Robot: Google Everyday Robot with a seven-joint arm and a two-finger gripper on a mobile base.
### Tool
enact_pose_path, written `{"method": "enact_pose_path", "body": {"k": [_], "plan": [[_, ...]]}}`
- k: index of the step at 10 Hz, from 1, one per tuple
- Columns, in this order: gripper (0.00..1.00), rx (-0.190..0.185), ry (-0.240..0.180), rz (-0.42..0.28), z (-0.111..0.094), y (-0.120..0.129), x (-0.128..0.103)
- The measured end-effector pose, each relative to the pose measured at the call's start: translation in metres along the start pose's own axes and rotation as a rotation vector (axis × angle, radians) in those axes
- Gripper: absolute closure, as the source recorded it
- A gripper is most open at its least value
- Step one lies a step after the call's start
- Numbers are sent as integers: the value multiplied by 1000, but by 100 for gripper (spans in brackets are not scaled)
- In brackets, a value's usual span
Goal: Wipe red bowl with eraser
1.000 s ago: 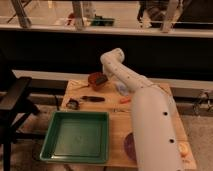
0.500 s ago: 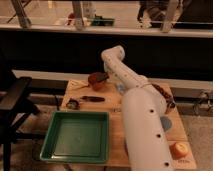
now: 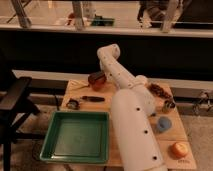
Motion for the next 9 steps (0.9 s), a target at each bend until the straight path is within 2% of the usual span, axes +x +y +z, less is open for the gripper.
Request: {"method": "enact_pose_path", "body": {"k": [6,9], "plan": [[98,1,-26,-69,15,-25,-35],[98,-1,-22,-72,10,-19,-33]]}}
